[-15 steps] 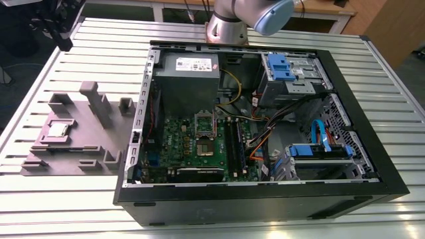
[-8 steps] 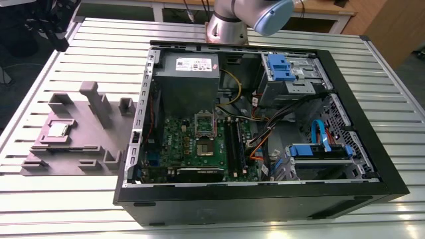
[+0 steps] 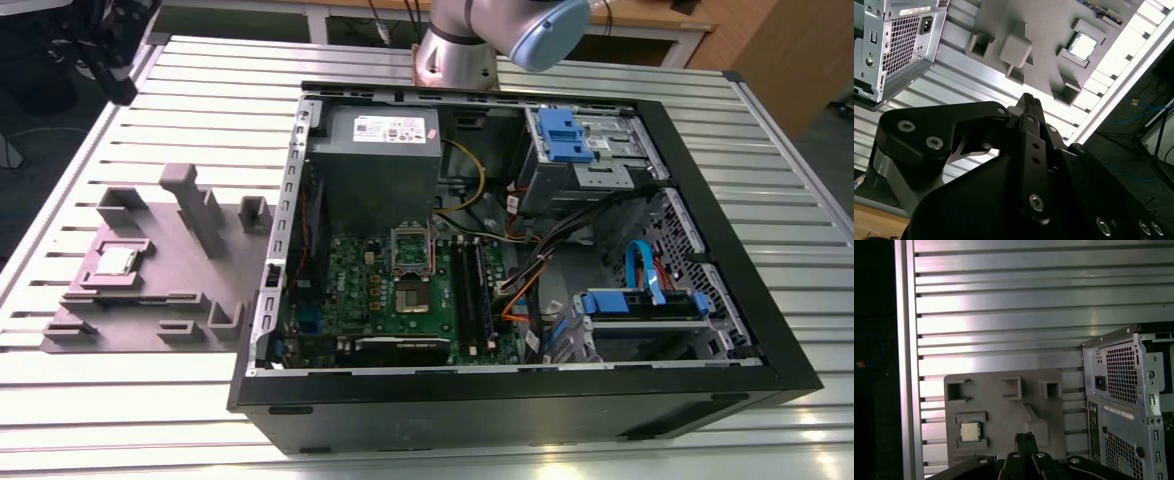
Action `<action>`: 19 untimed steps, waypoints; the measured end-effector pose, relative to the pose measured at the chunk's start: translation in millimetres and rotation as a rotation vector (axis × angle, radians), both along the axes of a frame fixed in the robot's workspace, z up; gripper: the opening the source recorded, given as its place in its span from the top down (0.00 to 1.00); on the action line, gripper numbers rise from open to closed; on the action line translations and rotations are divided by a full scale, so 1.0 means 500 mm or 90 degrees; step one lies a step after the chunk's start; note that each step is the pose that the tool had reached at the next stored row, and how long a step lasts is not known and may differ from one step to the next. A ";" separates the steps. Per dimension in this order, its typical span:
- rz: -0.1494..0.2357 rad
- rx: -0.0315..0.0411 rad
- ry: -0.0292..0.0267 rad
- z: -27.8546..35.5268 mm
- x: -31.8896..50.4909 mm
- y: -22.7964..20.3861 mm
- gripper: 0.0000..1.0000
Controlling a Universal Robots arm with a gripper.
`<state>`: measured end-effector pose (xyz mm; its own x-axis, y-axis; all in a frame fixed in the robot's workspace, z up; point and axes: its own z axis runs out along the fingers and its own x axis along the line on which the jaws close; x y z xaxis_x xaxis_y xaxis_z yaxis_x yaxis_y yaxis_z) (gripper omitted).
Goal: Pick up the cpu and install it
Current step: 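Reach for the cpu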
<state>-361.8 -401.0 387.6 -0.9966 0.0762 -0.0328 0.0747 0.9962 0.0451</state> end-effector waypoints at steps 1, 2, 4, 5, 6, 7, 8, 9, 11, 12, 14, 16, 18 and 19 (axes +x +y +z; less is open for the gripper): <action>0.000 0.0000 0.0000 0.000 0.000 -0.0015 0.90; 0.000 0.0000 0.0000 0.000 -0.001 -0.0030 0.90; 0.000 0.0000 0.0000 -0.001 -0.001 -0.0058 0.90; 0.000 0.0000 0.0000 -0.001 -0.001 -0.0070 0.90; 0.000 0.0000 0.0000 -0.001 -0.002 -0.0081 0.90; 0.000 0.0000 0.0000 -0.001 -0.002 -0.0090 0.90; 0.000 0.0000 0.0000 -0.002 -0.002 -0.0099 0.90; 0.000 0.0001 -0.0001 -0.003 -0.003 -0.0108 0.90; 0.000 0.0000 0.0000 -0.005 -0.003 -0.0123 0.90; 0.000 0.0000 0.0000 -0.007 -0.004 -0.0129 0.90; 0.000 0.0000 0.0000 -0.009 -0.004 -0.0136 0.90; 0.000 0.0000 0.0000 -0.011 -0.005 -0.0142 0.90; 0.000 0.0000 0.0001 -0.014 -0.005 -0.0145 0.90; 0.000 -0.0001 0.0002 -0.014 -0.005 -0.0146 0.90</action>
